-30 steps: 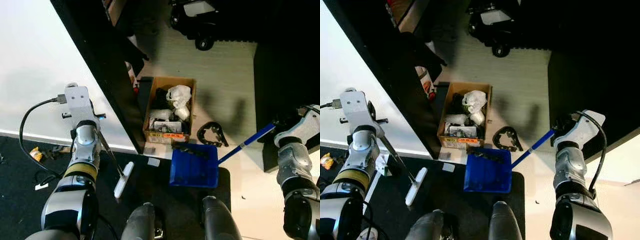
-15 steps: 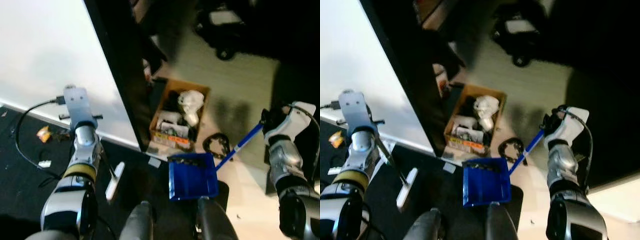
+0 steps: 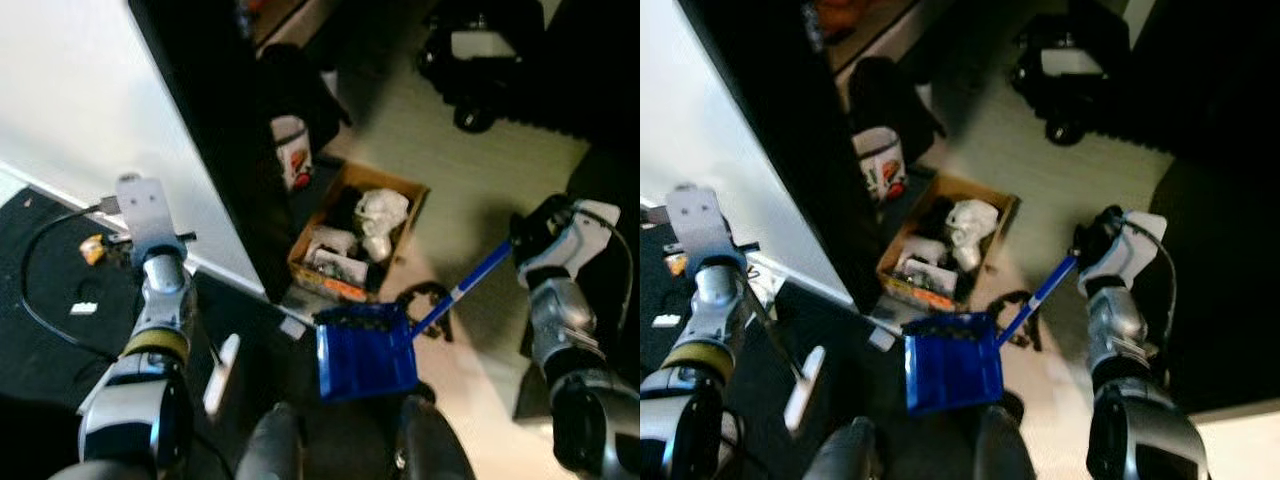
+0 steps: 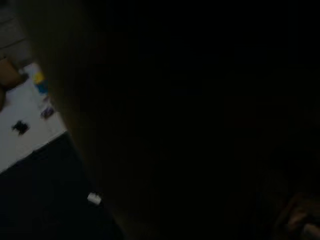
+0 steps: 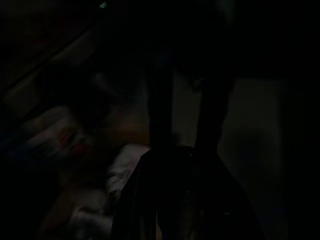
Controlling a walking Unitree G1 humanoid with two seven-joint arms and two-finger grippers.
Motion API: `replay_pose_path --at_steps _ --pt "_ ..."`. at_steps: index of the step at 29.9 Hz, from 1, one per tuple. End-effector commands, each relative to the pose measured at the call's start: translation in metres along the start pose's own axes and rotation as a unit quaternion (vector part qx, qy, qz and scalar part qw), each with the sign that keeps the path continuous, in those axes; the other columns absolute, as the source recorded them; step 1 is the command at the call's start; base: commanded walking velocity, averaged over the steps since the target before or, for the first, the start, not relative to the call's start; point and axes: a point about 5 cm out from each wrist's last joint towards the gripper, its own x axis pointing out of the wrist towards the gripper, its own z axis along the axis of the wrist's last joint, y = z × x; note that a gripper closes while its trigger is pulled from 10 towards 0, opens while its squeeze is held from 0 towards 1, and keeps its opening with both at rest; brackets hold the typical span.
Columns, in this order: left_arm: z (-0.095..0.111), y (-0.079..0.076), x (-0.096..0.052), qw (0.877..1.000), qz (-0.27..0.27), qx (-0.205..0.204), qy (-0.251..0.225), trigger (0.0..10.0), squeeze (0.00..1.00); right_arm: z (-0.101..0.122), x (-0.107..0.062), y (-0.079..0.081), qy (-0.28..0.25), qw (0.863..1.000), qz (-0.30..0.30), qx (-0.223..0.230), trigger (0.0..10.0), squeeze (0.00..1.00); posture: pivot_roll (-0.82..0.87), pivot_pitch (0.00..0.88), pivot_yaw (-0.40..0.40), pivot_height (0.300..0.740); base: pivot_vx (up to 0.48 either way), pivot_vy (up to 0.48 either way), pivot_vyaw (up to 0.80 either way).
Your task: Sweep floor
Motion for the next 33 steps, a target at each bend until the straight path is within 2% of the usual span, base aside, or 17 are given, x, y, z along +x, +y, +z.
replay_pose_path --at_steps 1,8,9,12,13,16,17,20,21,23,24,27,30,33 --pt "0.005 0.008 0.003 1.0 0.005 0.009 -0.015 10.0 0.0 0.0 0.0 0.004 -0.011 1.0 0.001 0.011 10.0 0.0 0.01 0.066 0.052 0.731 0.0 0.0 0.0" --pt "0.006 0.008 0.004 1.0 -0.015 0.014 -0.022 10.0 0.0 -0.001 -0.001 0.004 -0.007 1.0 -0.001 0.006 10.0 0.0 0.01 0.073 0.052 0.731 0.0 0.0 0.0" --pt "0.006 0.007 0.004 0.999 -0.036 0.025 -0.029 10.0 0.0 -0.002 -0.001 0.002 -0.003 1.0 -0.008 0.002 10.0 0.0 0.01 0.079 0.05 0.731 0.0 0.0 0.0" --pt "0.009 0.009 0.006 0.997 -0.051 0.038 -0.036 10.0 0.0 -0.003 -0.002 -0.002 0.0 1.0 -0.021 0.0 10.0 0.0 0.01 0.099 0.049 0.731 0.0 0.0 0.0" --pt "0.014 0.011 0.01 0.995 -0.066 0.053 -0.046 10.0 0.0 -0.002 -0.003 -0.005 -0.001 0.999 -0.039 -0.004 10.0 0.0 0.01 0.138 0.048 0.731 0.0 0.0 0.0" --pt "0.017 0.012 0.012 0.995 -0.069 0.054 -0.049 10.0 0.0 -0.002 -0.003 -0.006 -0.002 0.999 -0.044 -0.006 10.0 0.0 0.01 0.138 0.048 0.731 0.0 0.0 0.0" --pt "0.02 0.012 0.013 0.995 -0.073 0.048 -0.055 10.0 0.0 -0.001 -0.003 -0.007 -0.006 0.999 -0.052 -0.008 10.0 0.0 0.02 0.177 0.046 0.731 0.0 0.0 0.0" --pt "0.02 0.012 0.013 0.995 -0.073 0.048 -0.055 10.0 0.0 -0.001 -0.003 -0.007 -0.006 0.999 -0.052 -0.008 10.0 0.0 0.02 0.177 0.046 0.731 0.0 0.0 0.0" --pt "0.024 0.009 0.014 0.994 -0.086 0.033 -0.065 10.0 0.0 0.002 -0.002 -0.008 -0.014 0.998 -0.068 -0.007 10.0 0.0 0.02 0.221 0.042 0.731 0.0 0.0 0.0" --pt "0.024 0.009 0.014 0.994 -0.086 0.033 -0.065 10.0 0.0 0.002 -0.002 -0.008 -0.014 0.998 -0.068 -0.007 10.0 0.0 0.02 0.221 0.042 0.731 0.0 0.0 0.0" --pt "0.032 0.004 0.015 0.992 -0.098 0.018 -0.083 10.0 0.0 0.006 -0.001 -0.01 -0.027 0.996 -0.088 0.01 10.0 0.0 0.02 0.285 0.04 0.731 0.0 0.0 0.0" --pt "0.039 0.001 0.016 0.99 -0.107 0.007 -0.096 10.0 0.0 0.01 0.001 -0.012 -0.039 0.993 -0.104 0.03 10.0 0.0 0.02 0.313 0.04 0.731 0.0 0.0 0.0" --pt "0.052 -0.004 0.02 0.986 -0.123 -0.003 -0.112 10.0 0.0 0.018 0.006 -0.008 -0.062 0.988 -0.113 0.089 10.0 0.0 0.02 0.367 0.039 0.731 0.0 0.0 0.0" --pt "0.058 -0.005 0.022 0.985 -0.126 -0.006 -0.119 10.0 0.0 0.023 0.01 -0.004 -0.074 0.985 -0.11 0.109 10.0 0.0 0.02 0.387 0.038 0.731 0.0 0.0 0.0"
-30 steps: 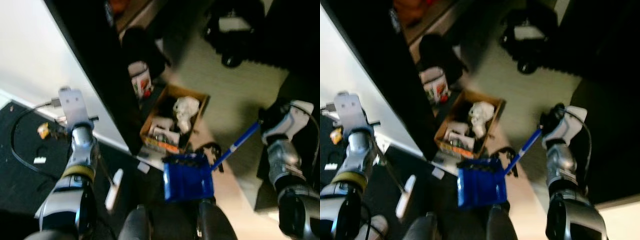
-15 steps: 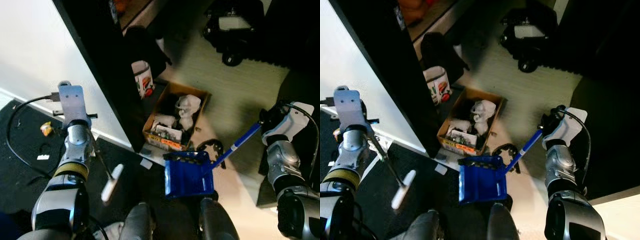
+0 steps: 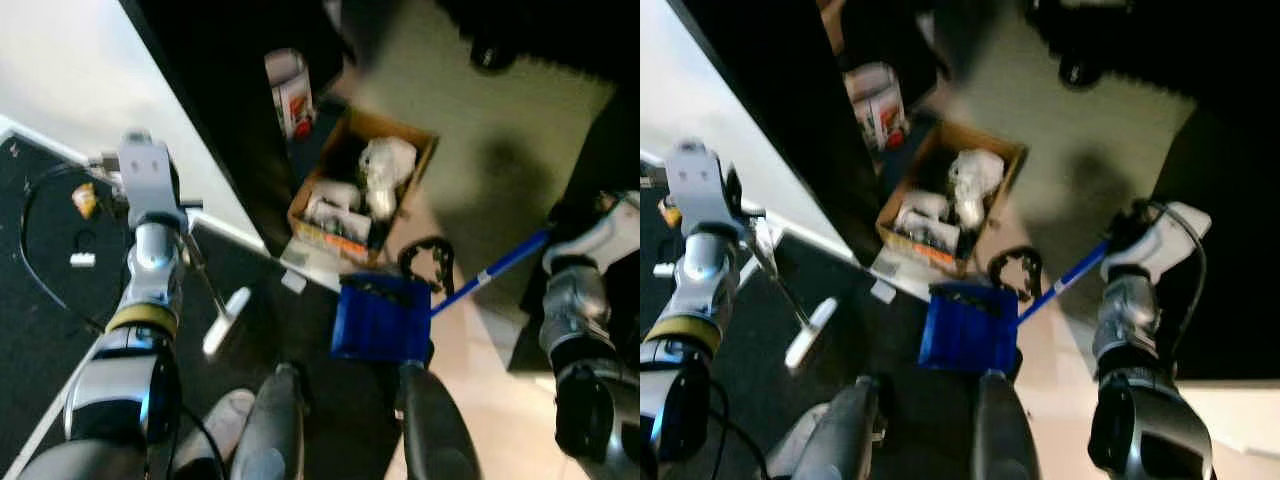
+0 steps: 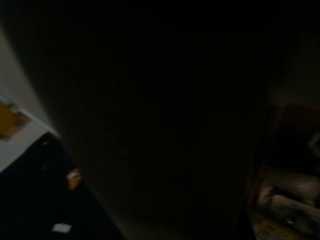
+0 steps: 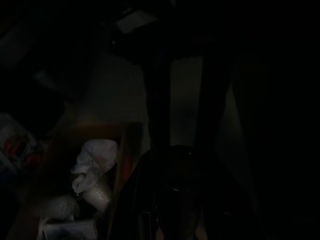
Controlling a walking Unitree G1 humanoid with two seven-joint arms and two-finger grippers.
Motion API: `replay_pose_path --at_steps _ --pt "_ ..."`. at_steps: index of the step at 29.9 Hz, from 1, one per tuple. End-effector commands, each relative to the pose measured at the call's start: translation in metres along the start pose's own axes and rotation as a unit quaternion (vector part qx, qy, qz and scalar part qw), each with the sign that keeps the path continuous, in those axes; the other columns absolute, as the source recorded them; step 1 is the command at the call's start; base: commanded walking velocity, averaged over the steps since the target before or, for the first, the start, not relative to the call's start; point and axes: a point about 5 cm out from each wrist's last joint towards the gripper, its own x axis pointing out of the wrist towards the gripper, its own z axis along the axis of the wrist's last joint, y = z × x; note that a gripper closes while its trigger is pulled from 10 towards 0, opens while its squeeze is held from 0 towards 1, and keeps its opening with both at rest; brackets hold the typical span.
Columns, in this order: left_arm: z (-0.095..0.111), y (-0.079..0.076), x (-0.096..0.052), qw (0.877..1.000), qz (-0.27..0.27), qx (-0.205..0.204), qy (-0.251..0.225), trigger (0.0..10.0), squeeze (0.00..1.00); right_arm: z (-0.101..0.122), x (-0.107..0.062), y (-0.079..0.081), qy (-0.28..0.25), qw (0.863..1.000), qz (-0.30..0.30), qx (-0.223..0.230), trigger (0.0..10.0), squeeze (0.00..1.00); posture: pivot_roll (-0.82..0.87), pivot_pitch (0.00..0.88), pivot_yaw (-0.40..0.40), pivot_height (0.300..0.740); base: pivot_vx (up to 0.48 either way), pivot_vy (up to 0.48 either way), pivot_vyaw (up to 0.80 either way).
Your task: Sweep floor
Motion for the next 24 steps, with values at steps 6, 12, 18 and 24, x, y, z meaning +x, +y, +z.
replay_pose_path --at_steps 6,12,18,24 --pt "0.008 0.006 0.005 1.0 -0.005 0.009 -0.016 10.0 0.0 0.005 0.004 0.01 -0.016 0.999 0.001 0.038 10.0 0.0 0.01 0.411 0.036 0.731 0.0 0.0 0.0" --pt "0.019 0.01 0.013 0.999 -0.007 0.027 -0.035 10.0 0.0 0.02 0.014 0.019 -0.039 0.999 0.005 0.031 10.0 0.0 -0.01 0.437 0.022 0.731 0.0 0.0 0.0" --pt "0.038 0.013 0.021 0.997 0.011 0.028 -0.076 10.0 0.0 0.029 0.018 0.024 -0.058 0.997 0.005 0.043 10.0 0.0 -0.03 0.476 0.009 0.731 0.0 0.0 0.0" --pt "0.063 0.011 0.027 0.99 0.023 0.019 -0.14 10.0 0.0 0.038 0.022 0.034 -0.076 0.995 0.017 0.066 10.0 0.0 -0.08 0.507 0.0 0.731 0.0 0.0 0.0"
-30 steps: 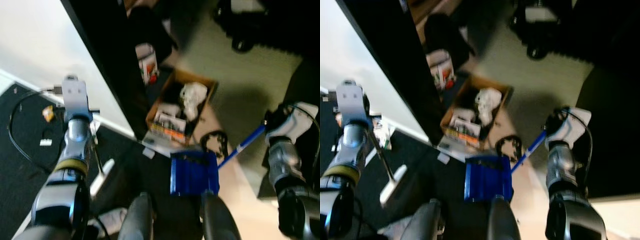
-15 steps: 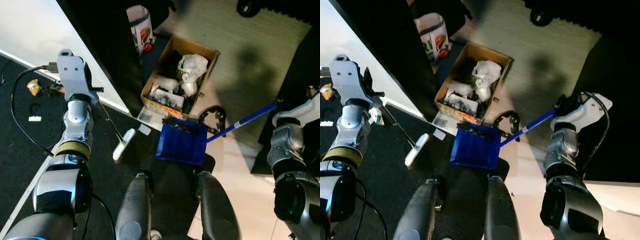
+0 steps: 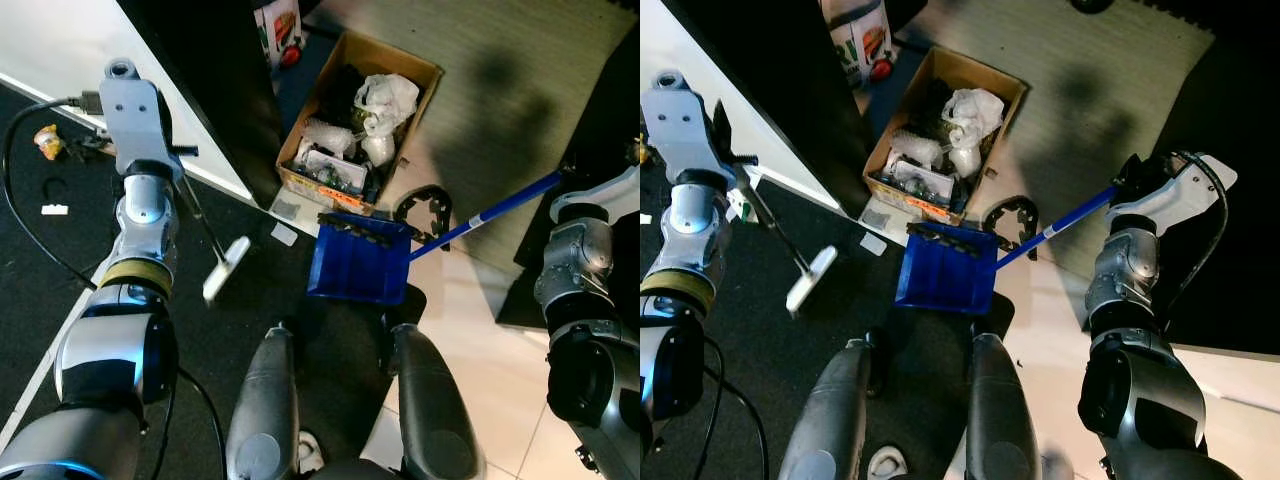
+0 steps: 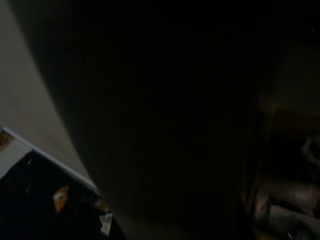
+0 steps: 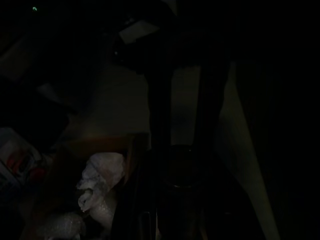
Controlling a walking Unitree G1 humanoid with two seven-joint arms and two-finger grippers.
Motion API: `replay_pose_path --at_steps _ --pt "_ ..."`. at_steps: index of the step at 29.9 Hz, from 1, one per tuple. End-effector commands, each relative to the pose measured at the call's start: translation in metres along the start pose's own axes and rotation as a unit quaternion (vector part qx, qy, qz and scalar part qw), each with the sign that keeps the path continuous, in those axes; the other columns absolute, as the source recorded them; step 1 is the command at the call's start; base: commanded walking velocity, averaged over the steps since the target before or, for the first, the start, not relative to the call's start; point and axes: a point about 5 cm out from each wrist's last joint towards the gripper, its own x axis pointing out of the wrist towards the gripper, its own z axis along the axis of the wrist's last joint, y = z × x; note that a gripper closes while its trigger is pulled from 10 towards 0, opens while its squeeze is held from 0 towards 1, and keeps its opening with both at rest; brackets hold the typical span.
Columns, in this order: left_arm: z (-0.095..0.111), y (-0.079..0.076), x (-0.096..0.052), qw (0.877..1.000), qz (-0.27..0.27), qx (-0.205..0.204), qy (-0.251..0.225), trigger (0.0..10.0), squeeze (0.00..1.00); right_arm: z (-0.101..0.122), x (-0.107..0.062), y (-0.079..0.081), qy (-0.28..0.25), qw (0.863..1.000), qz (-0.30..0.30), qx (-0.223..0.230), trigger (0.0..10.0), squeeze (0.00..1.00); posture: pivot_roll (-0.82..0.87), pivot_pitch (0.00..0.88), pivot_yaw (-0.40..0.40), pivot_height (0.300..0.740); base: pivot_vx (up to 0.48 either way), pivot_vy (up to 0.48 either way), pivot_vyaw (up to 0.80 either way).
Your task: Sweep floor
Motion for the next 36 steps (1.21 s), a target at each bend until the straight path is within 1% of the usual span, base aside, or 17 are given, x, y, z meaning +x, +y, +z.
replay_pose_path --at_steps 1,5,10,15,19,23,25,26,27,28,30,31,32,33,34,35,36 --pt "0.013 0.01 0.004 0.999 0.019 0.011 -0.047 10.0 0.0 -0.004 -0.003 0.001 0.001 1.0 -0.001 0.022 10.0 0.0 -0.09 0.515 -0.001 0.731 0.0 0.0 0.0" --pt "0.023 0.006 0.008 0.997 0.025 0.01 -0.076 10.0 0.0 -0.001 -0.002 0.01 -0.006 0.999 0.026 0.022 10.0 0.0 -0.13 0.541 -0.01 0.731 0.0 0.0 0.0" --pt "0.028 -0.001 0.012 0.996 0.027 0.007 -0.082 10.0 0.0 0.001 -0.004 0.016 -0.015 0.998 0.056 0.013 10.0 0.0 -0.17 0.554 -0.024 0.731 0.0 0.0 0.0" --pt "0.03 -0.039 0.011 0.997 -0.003 -0.008 -0.081 10.0 0.0 0.004 -0.014 0.026 -0.034 0.994 0.102 0.002 10.0 0.0 -0.23 0.568 -0.034 0.731 0.0 0.0 0.0" --pt "0.03 -0.043 0.011 0.997 -0.003 -0.01 -0.08 10.0 0.0 0.004 -0.016 0.028 -0.036 0.994 0.107 0.001 10.0 0.0 -0.23 0.568 -0.034 0.731 0.0 0.0 0.0" --pt "0.032 -0.059 0.009 0.997 -0.016 -0.021 -0.079 10.0 0.0 0.005 -0.024 0.034 -0.045 0.992 0.119 -0.001 10.0 0.0 -0.3 0.565 -0.027 0.731 0.0 0.0 0.0" --pt "0.037 -0.084 0.006 0.995 -0.038 -0.055 -0.073 10.0 0.0 0.007 -0.031 0.034 -0.05 0.991 0.122 -0.001 10.0 0.0 -0.3 0.565 -0.024 0.731 0.0 0.0 0.0" --pt "0.042 -0.103 0.003 0.992 -0.062 -0.084 -0.074 10.0 0.0 0.006 -0.033 0.031 -0.048 0.992 0.118 -0.003 10.0 0.0 -0.29 0.575 -0.021 0.731 0.0 0.0 0.0" --pt "0.042 -0.103 0.003 0.992 -0.062 -0.084 -0.074 10.0 0.0 0.006 -0.033 0.031 -0.048 0.992 0.118 -0.003 10.0 0.0 -0.29 0.575 -0.021 0.731 0.0 0.0 0.0" --pt "0.048 -0.122 -0.001 0.987 -0.087 -0.114 -0.072 10.0 0.0 0.005 -0.034 0.028 -0.046 0.992 0.114 -0.005 10.0 0.0 -0.27 0.58 -0.017 0.731 0.0 0.0 0.0" --pt "0.055 -0.145 -0.007 0.979 -0.122 -0.15 -0.07 10.0 0.0 0.004 -0.035 0.023 -0.041 0.993 0.108 -0.008 10.0 0.0 -0.25 0.577 -0.006 0.731 0.0 0.0 0.0" --pt "0.055 -0.145 -0.007 0.979 -0.122 -0.15 -0.07 10.0 0.0 0.004 -0.035 0.023 -0.041 0.993 0.108 -0.008 10.0 0.0 -0.25 0.577 -0.006 0.731 0.0 0.0 0.0" --pt "0.061 -0.159 -0.012 0.972 -0.148 -0.168 -0.076 10.0 0.0 0.003 -0.036 0.02 -0.039 0.994 0.101 -0.014 10.0 0.0 -0.24 0.568 -0.001 0.731 0.0 0.0 0.0" --pt "0.075 -0.192 -0.029 0.95 -0.205 -0.216 -0.092 10.0 0.0 0.001 -0.038 0.011 -0.028 0.997 0.068 -0.027 10.0 0.0 -0.22 0.544 0.004 0.731 0.0 0.0 0.0" --pt "0.075 -0.192 -0.029 0.95 -0.205 -0.216 -0.092 10.0 0.0 0.001 -0.038 0.011 -0.028 0.997 0.068 -0.027 10.0 0.0 -0.22 0.544 0.004 0.731 0.0 0.0 0.0" --pt "0.085 -0.217 -0.046 0.929 -0.249 -0.254 -0.098 10.0 0.0 -0.005 -0.039 0.001 -0.001 0.999 0.016 -0.045 10.0 0.0 -0.2 0.53 0.012 0.731 0.0 0.0 0.0" --pt "0.087 -0.225 -0.052 0.922 -0.265 -0.265 -0.098 10.0 0.0 -0.009 -0.038 -0.004 0.017 0.999 -0.012 -0.05 10.0 0.0 -0.19 0.525 0.02 0.731 0.0 0.0 0.0"
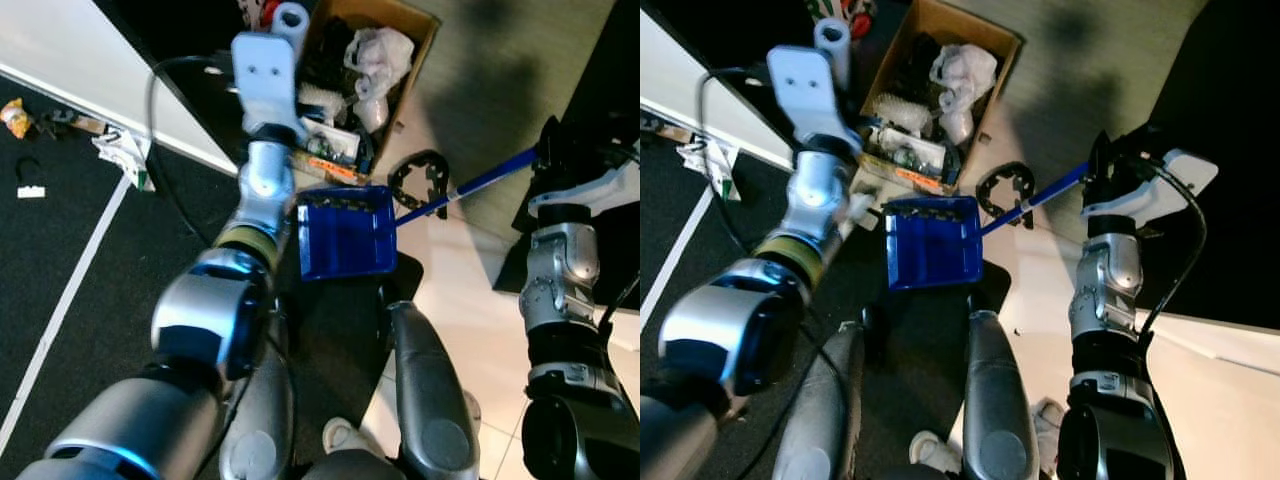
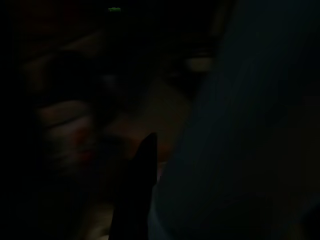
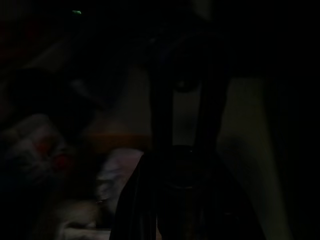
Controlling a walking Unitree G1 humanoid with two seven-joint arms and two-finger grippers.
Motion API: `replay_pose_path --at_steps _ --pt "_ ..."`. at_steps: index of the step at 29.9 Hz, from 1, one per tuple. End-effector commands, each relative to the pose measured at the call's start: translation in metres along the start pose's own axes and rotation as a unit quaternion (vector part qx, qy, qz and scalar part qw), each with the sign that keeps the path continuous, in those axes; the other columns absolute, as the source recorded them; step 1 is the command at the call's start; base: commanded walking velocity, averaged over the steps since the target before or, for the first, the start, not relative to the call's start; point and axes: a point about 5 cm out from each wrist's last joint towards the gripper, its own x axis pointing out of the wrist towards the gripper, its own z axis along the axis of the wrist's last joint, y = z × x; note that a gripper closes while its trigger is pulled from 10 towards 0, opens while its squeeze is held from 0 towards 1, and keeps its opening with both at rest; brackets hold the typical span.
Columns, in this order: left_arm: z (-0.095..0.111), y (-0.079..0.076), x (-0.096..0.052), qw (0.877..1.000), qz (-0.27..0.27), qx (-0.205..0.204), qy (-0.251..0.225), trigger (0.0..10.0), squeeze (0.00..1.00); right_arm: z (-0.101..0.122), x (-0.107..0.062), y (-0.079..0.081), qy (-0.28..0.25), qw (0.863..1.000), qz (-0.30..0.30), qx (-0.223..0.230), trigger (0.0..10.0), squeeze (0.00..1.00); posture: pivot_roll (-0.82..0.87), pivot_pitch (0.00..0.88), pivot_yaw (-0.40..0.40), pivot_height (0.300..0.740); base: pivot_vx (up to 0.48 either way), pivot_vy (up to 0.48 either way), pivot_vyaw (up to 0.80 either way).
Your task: Sweep floor
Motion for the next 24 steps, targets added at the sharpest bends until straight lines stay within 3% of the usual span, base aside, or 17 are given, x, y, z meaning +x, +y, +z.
replay_pose_path --at_steps 1,6,8,11,12,15,16,17,19,20,23,24 --pt "0.001 -0.037 -0.004 0.997 -0.033 -0.061 -0.019 10.0 0.0 -0.024 -0.016 -0.021 0.069 0.996 -0.059 -0.022 10.0 0.0 -0.19 0.525 0.02 0.731 0.0 0.0 0.0" --pt "0.003 -0.053 -0.005 0.994 -0.067 -0.084 -0.027 10.0 0.0 -0.036 -0.015 -0.03 0.113 0.986 -0.112 -0.049 10.0 0.0 -0.14 0.495 0.058 0.731 0.0 0.0 0.0" --pt "0.005 -0.051 -0.005 0.993 -0.069 -0.086 -0.034 10.0 0.0 -0.037 -0.015 -0.031 0.118 0.985 -0.118 -0.053 10.0 0.0 -0.13 0.489 0.06 0.731 0.0 0.0 0.0" --pt "0.005 -0.031 -0.005 0.995 -0.065 -0.064 -0.039 10.0 0.0 -0.041 -0.015 -0.038 0.132 0.98 -0.131 -0.066 10.0 0.0 -0.09 0.451 0.071 0.731 0.0 0.0 0.0" --pt "0.005 -0.031 -0.005 0.995 -0.065 -0.064 -0.039 10.0 0.0 -0.041 -0.015 -0.038 0.132 0.98 -0.131 -0.066 10.0 0.0 -0.09 0.451 0.071 0.731 0.0 0.0 0.0" --pt "0.002 0.01 -0.007 0.998 -0.047 -0.013 -0.026 10.0 0.0 -0.045 -0.015 -0.042 0.146 0.978 -0.136 -0.065 10.0 0.0 -0.02 0.427 0.087 0.731 0.0 0.0 0.0" --pt "0.002 0.01 -0.007 0.998 -0.047 -0.013 -0.026 10.0 0.0 -0.045 -0.015 -0.042 0.146 0.978 -0.136 -0.065 10.0 0.0 -0.02 0.427 0.087 0.731 0.0 0.0 0.0" --pt "0.008 0.04 -0.01 0.999 -0.022 0.011 -0.038 10.0 0.0 -0.043 -0.014 -0.042 0.14 0.98 -0.136 -0.049 10.0 0.0 -0.01 0.395 0.087 0.731 0.0 0.0 0.0" --pt "0.014 0.064 -0.012 0.998 0.0 0.032 -0.049 10.0 0.0 -0.037 -0.011 -0.044 0.127 0.982 -0.137 -0.025 10.0 0.0 -0.02 0.393 0.085 0.731 0.0 0.0 0.0" --pt "0.014 0.064 -0.012 0.998 0.0 0.032 -0.049 10.0 0.0 -0.037 -0.011 -0.044 0.127 0.982 -0.137 -0.025 10.0 0.0 -0.02 0.393 0.085 0.731 0.0 0.0 0.0" --pt "0.021 0.095 -0.019 0.996 0.02 0.061 -0.054 10.0 0.0 -0.024 -0.003 -0.047 0.106 0.986 -0.13 -0.005 10.0 0.0 -0.02 0.394 0.077 0.731 0.0 0.0 0.0" --pt "0.021 0.095 -0.019 0.996 0.02 0.061 -0.054 10.0 0.0 -0.024 -0.003 -0.047 0.106 0.986 -0.13 -0.005 10.0 0.0 -0.02 0.394 0.077 0.731 0.0 0.0 0.0"
